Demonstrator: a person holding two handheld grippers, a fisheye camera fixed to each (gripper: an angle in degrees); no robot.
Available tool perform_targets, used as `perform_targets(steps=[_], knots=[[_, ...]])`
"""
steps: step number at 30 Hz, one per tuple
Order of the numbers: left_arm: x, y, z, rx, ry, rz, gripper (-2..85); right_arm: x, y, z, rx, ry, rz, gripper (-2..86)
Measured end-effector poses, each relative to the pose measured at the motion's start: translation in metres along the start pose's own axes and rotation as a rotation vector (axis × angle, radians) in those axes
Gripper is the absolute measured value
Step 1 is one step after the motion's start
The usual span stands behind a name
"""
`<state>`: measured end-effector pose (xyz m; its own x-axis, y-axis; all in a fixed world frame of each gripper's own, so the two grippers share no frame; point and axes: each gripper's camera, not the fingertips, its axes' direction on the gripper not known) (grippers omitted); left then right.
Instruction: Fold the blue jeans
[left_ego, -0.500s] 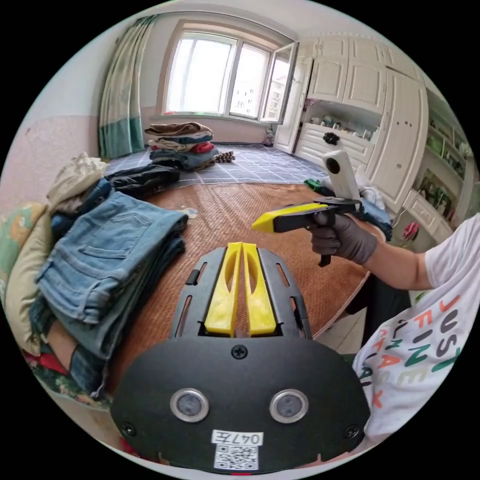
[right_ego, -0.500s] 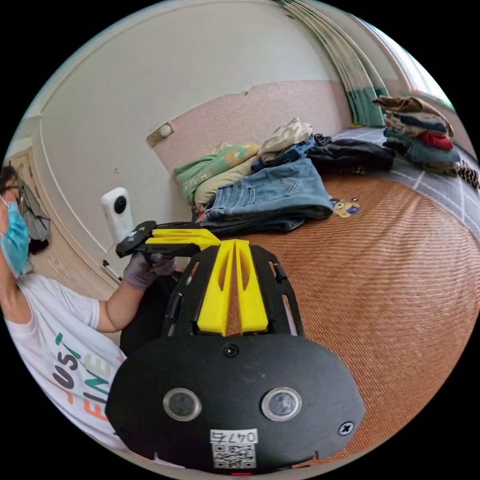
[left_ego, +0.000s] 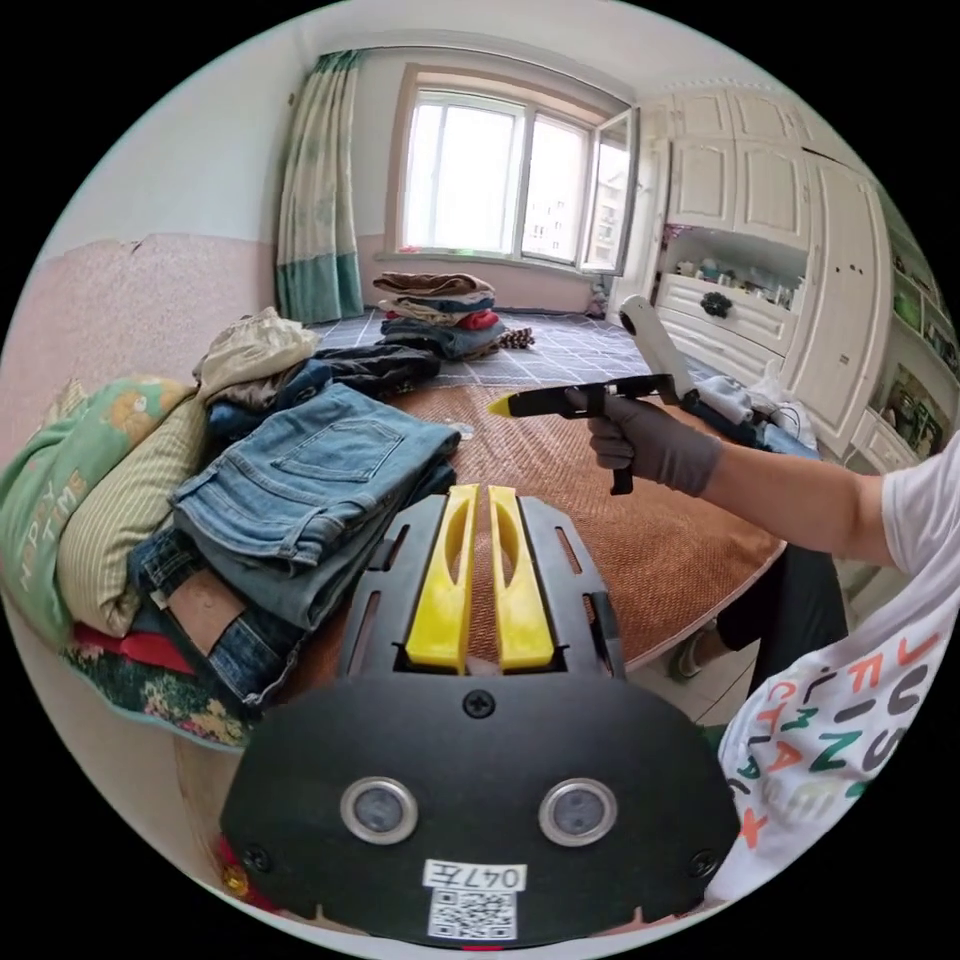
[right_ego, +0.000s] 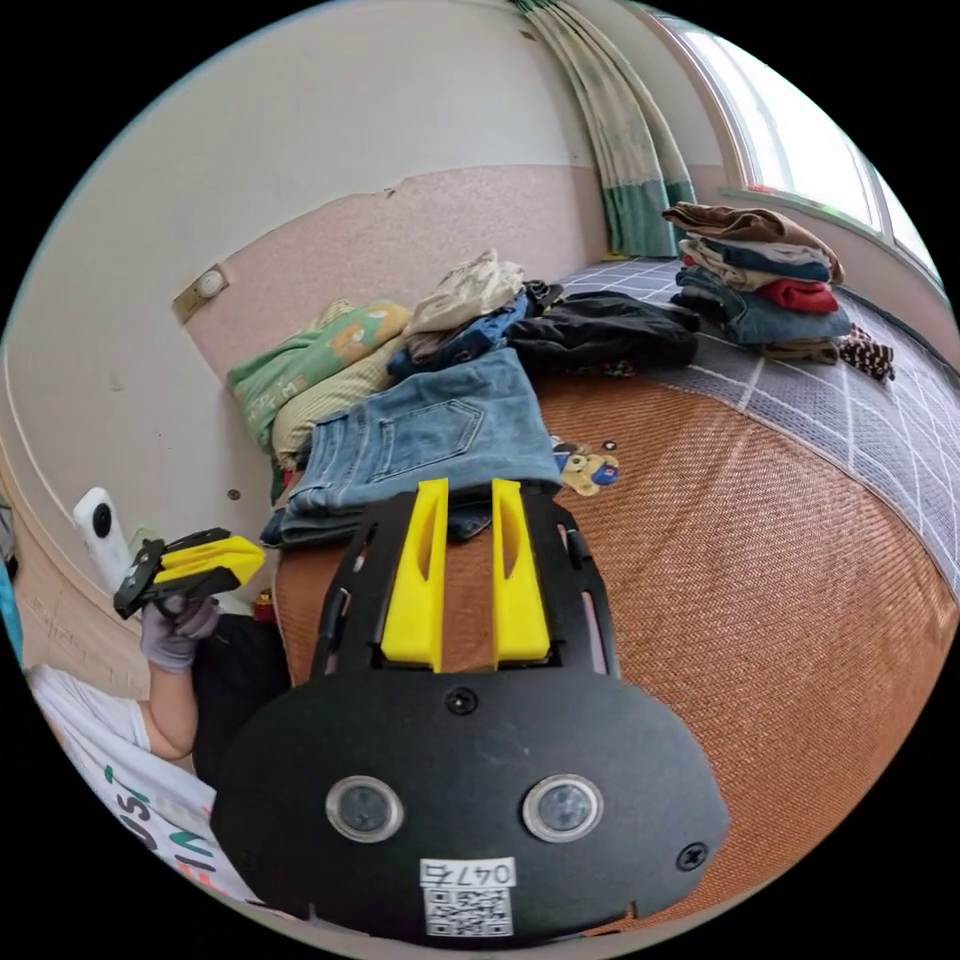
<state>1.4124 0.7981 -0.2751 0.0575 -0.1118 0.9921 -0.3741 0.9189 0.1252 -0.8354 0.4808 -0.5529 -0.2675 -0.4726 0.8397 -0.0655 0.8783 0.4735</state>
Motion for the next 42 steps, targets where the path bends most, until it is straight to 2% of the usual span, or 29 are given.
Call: perform_targets(steps=[3,8,13,17,19,25,29,31,36,40,42], knots=[[-0.041,0.007,-0.006,-0.021,-0.012,-0.116,-0.9,0.016,-0.034,0.010,-0.053,0.015,0.031,6.0],[-0.093,0.018,-0.027,-0.007,-0.082,-0.180,-1.0,0.046,-0.077,0.034,-0.122,-0.032,0.093,8.4],[-0.169,0.040,-0.066,0.080,-0.162,-0.331,-1.0,0.086,-0.088,0.070,-0.203,-0.051,0.216,9.9],[-0.227,0.064,-0.091,0.152,-0.207,-0.477,-1.0,0.118,-0.066,0.064,-0.119,-0.343,0.356,3.4],[-0.262,0.076,-0.092,0.147,-0.176,-0.563,-1.0,0.115,-0.061,0.047,-0.087,-0.367,0.341,1.9],[-0.282,0.078,-0.075,0.089,-0.215,-0.604,-1.0,0.032,-0.064,-0.082,-0.036,-0.257,0.139,0.9],[-0.280,0.071,-0.055,0.044,-0.233,-0.599,-1.0,-0.012,0.011,-0.228,0.098,-0.239,0.075,0.9],[-0.274,0.066,-0.039,0.007,-0.221,-0.590,-1.0,0.000,0.062,-0.281,0.146,-0.188,0.111,0.9],[-0.237,0.049,-0.002,-0.033,-0.175,-0.503,-1.0,0.088,0.235,-0.380,0.044,0.122,0.369,0.9],[-0.171,0.019,0.045,-0.088,-0.042,-0.329,-0.9,0.110,0.323,-0.461,0.127,0.288,0.489,1.4],[-0.137,0.005,0.072,-0.126,0.042,-0.245,-0.8,0.111,0.355,-0.500,0.120,0.438,0.514,3.3]])
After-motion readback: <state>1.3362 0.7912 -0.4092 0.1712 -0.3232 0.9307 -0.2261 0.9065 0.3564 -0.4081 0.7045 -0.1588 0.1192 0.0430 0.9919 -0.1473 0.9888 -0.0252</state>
